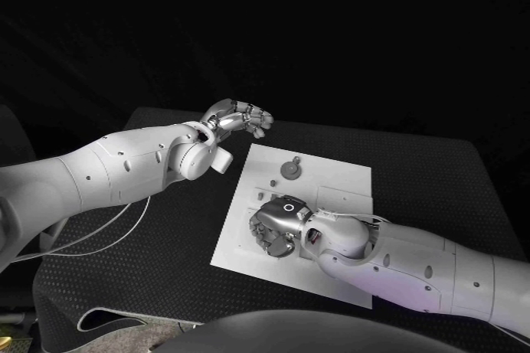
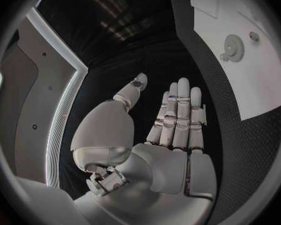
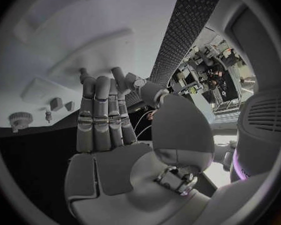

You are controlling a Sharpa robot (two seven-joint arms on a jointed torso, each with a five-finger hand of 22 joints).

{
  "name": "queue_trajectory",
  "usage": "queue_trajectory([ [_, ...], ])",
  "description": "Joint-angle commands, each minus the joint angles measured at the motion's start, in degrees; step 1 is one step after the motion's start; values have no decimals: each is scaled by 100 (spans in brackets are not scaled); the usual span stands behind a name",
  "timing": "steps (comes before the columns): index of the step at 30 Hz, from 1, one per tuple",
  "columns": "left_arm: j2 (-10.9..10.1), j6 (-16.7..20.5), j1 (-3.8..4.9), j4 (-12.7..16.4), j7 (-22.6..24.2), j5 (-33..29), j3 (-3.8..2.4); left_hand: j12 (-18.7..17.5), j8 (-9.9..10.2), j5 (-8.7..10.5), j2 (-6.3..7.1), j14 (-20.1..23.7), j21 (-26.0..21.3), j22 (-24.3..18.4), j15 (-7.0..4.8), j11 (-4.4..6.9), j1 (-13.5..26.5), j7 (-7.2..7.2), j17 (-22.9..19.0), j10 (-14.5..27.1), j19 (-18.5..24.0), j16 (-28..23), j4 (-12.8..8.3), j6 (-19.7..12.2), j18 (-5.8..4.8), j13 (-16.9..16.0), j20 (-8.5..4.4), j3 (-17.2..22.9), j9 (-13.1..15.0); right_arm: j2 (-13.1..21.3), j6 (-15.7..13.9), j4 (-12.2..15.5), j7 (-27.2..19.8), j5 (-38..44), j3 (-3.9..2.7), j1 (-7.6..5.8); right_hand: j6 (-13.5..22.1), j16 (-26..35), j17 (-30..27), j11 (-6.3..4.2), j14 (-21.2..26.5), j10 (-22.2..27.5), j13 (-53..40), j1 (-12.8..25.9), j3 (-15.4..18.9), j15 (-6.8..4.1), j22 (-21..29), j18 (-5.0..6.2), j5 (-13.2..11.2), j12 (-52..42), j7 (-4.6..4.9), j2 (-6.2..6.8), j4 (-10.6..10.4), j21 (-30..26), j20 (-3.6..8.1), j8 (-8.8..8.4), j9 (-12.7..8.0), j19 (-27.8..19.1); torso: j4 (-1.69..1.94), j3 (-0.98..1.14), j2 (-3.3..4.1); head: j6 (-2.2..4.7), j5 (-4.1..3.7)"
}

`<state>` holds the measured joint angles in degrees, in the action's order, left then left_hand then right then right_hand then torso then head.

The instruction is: Assemble the parts on the task board

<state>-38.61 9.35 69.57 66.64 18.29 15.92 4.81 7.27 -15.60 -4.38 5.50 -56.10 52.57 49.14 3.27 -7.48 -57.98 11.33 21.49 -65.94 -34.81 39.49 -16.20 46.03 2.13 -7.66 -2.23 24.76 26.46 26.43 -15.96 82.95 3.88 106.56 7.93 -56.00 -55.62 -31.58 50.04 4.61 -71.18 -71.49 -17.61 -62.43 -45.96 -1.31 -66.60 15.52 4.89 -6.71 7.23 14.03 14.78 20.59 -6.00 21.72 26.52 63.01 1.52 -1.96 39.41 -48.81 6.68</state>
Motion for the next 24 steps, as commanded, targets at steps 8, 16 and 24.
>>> queue_trajectory([
  [8,2,-90,8,-5,42,-28,-5,5,-37,38,-55,-12,-26,6,43,-12,-15,-13,7,46,-7,-23,13,-42,47,9,23,-36,-7,100,-332,65,-5,-172,18,24,720,276,-96,316,527,751,152,73,568,294,-139,-97,83,294,326,244,74,-137,-141,-372,-124,-555,1,5,1,8,-3],
  [16,-17,-92,8,-13,38,-28,-4,5,-37,39,-57,-10,-26,6,44,-12,-16,-13,10,49,-6,-27,12,-43,47,9,24,-36,-7,314,-370,304,51,-209,4,-36,903,308,-92,398,684,1011,223,83,792,373,-299,-102,140,275,401,295,120,-98,-187,-453,-185,-736,-5,4,2,33,-22],
  [24,-37,-93,8,-39,36,-28,-4,5,-38,39,-58,-8,-27,6,45,-13,-17,-13,13,50,-5,-31,12,-44,47,10,24,-35,-8,840,-394,696,-236,-1185,-186,-188,795,232,-63,347,597,920,210,40,733,323,-403,-52,162,195,356,274,15,-8,-196,-375,-173,-670,1,3,-2,76,-69],
])
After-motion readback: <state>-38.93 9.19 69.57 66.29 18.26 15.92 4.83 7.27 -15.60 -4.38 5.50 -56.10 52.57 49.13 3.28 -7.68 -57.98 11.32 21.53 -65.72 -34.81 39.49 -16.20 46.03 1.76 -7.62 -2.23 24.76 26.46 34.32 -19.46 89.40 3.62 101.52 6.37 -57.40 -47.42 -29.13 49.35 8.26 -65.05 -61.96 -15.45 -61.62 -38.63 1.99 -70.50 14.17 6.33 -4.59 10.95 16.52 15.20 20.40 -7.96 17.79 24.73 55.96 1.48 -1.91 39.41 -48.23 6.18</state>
